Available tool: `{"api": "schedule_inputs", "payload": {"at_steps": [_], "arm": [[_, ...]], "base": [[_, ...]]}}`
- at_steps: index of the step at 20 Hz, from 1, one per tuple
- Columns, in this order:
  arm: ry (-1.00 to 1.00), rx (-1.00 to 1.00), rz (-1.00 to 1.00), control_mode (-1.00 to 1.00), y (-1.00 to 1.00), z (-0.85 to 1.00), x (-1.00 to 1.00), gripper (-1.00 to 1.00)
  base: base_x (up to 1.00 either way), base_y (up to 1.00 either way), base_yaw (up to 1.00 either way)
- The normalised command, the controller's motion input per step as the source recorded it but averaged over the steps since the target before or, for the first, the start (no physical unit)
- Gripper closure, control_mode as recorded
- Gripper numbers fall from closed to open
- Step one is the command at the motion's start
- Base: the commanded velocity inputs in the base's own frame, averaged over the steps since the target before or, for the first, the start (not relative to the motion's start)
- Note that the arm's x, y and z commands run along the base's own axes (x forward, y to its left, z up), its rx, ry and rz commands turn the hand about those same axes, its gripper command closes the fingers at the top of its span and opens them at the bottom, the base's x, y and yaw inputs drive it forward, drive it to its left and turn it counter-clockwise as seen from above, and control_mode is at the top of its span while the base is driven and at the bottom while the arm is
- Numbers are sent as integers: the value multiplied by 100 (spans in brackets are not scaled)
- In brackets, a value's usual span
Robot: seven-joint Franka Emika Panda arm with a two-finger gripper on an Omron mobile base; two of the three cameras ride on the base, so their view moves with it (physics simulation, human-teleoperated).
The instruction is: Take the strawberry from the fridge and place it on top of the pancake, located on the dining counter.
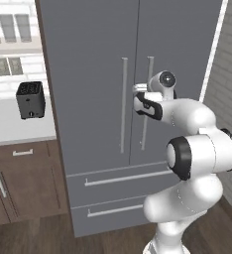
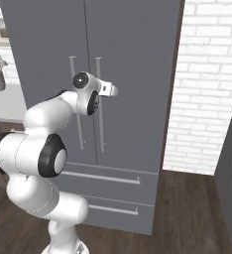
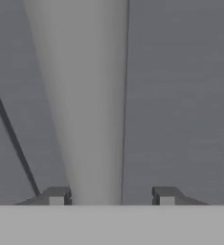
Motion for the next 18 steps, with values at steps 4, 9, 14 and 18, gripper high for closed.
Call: {"api": "schedule_inputs", "payload": {"at_steps": [4,9,14,18], "arm": [[0,1,0,-100,-10,0,-23,100],[0,4,0,-100,-27,0,-75,100],[7,9,0,-100,-59,0,-81,100],[14,9,0,-100,-68,0,-72,100]], "base": [[0,0,0],[0,0,0],[0,0,0],[0,0,0]]}}
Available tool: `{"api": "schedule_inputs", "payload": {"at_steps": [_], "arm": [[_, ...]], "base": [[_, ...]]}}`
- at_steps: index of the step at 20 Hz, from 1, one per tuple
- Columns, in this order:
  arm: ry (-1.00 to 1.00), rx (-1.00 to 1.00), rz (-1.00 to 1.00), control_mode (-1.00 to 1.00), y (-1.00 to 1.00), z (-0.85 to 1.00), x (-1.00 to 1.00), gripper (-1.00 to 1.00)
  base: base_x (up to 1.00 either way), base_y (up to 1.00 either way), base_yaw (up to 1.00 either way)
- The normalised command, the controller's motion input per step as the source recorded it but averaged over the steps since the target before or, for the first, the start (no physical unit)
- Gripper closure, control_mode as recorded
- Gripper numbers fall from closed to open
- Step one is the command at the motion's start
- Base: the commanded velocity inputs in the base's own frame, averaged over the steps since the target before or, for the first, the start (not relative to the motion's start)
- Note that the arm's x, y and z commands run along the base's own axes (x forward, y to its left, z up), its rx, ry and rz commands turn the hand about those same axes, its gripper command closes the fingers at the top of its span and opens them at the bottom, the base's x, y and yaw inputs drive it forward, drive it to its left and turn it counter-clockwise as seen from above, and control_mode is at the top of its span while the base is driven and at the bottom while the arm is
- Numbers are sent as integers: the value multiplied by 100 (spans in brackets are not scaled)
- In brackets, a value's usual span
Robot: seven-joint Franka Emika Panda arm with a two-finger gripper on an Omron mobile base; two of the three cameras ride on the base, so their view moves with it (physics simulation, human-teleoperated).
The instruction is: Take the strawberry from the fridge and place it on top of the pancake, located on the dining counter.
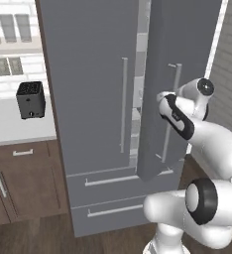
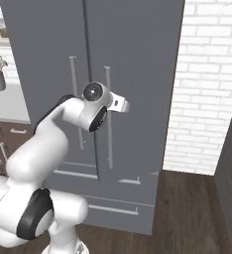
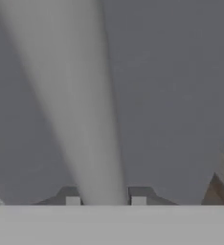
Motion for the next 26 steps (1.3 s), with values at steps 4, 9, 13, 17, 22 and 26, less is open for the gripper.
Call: {"api": "schedule_inputs", "payload": {"at_steps": [4,9,13,17,22,26], "arm": [[12,11,0,-100,-74,0,-79,100],[8,12,0,-100,-74,0,-90,100],[2,7,0,-100,-59,0,-80,100],[0,7,-2,-100,-53,-4,-69,100],[-5,-3,-1,-100,24,0,-92,-100],[0,-34,0,-100,100,27,-63,-100]], "base": [[0,0,0],[0,0,0],[0,0,0],[0,0,0],[0,0,0],[0,0,0]]}}
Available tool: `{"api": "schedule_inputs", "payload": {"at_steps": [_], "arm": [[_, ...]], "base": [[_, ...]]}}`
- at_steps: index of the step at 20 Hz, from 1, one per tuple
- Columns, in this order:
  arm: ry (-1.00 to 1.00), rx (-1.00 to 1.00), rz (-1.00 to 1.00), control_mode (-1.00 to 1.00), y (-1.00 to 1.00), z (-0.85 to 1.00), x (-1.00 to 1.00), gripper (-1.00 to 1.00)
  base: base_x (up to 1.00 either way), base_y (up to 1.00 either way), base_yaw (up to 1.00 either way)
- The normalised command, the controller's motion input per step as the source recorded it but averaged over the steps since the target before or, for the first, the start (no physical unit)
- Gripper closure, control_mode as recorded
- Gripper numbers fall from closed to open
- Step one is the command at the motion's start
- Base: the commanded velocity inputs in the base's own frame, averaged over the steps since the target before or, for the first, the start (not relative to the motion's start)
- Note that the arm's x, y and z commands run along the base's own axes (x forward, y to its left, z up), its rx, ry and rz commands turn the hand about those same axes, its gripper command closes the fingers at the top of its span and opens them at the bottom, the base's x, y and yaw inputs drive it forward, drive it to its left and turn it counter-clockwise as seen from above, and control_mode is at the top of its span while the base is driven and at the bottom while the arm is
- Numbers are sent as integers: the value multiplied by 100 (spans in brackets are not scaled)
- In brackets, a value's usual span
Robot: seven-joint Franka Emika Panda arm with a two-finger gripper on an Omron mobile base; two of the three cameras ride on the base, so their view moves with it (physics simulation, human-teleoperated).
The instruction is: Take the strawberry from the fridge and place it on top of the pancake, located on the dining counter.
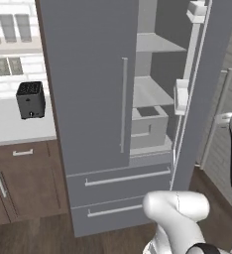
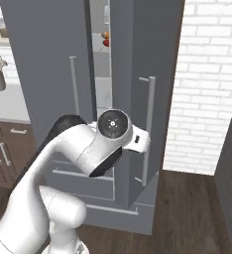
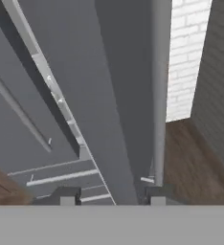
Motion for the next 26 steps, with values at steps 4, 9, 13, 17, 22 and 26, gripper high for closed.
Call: {"api": "schedule_inputs", "payload": {"at_steps": [4,9,13,17,22,26], "arm": [[3,-53,4,-100,100,58,-13,-100],[20,-72,10,-100,98,21,9,-100],[51,-81,13,-100,89,0,36,-100],[36,-52,1,-100,31,0,51,-100],[11,-27,0,-100,-1,-10,72,-100],[0,-11,0,-100,-10,-6,45,-100]], "base": [[0,0,0],[0,0,0],[0,0,0],[0,0,0],[0,0,0],[0,0,0]]}}
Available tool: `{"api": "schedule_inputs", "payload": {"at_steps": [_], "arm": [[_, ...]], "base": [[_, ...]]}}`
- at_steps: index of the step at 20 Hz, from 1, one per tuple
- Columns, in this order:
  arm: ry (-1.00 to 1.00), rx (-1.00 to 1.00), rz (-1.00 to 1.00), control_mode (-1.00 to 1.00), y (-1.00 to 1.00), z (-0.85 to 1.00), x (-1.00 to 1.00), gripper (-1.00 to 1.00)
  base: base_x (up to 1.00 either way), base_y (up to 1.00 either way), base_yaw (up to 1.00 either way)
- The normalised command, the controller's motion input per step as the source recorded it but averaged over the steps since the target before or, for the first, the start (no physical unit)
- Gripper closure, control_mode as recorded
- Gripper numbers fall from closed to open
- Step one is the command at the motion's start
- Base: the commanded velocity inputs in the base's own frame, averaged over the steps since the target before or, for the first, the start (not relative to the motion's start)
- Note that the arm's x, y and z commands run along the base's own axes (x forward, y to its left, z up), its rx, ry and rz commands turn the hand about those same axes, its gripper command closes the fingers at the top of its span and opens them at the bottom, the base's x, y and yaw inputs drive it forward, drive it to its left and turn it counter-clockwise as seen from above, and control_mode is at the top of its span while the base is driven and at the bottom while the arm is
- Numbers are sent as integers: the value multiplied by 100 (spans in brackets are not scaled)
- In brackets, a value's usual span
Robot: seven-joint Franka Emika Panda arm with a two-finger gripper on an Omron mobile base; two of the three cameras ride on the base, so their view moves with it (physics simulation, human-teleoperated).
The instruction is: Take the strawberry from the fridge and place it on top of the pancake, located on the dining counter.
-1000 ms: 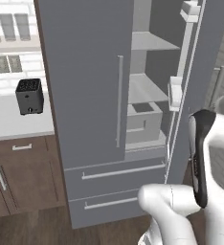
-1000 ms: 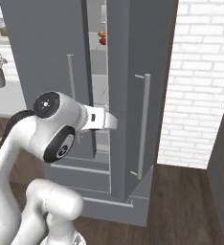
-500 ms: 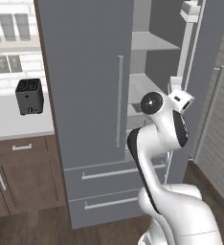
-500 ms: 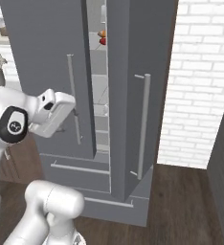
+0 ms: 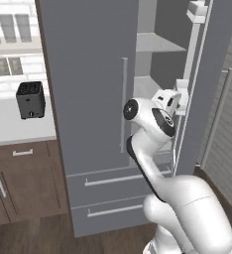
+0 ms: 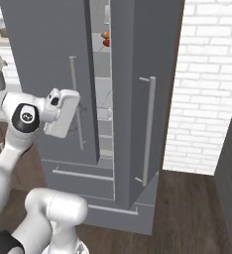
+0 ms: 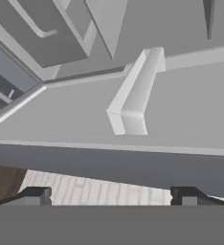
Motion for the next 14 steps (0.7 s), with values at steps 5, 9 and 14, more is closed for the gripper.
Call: {"api": "schedule_inputs", "payload": {"at_steps": [5,9,14], "arm": [[4,0,0,-100,-65,0,25,-100],[3,0,0,-100,-33,0,7,-100],[3,0,0,-100,-5,0,31,-100]], "base": [[0,0,0],[0,0,0],[0,0,0]]}}
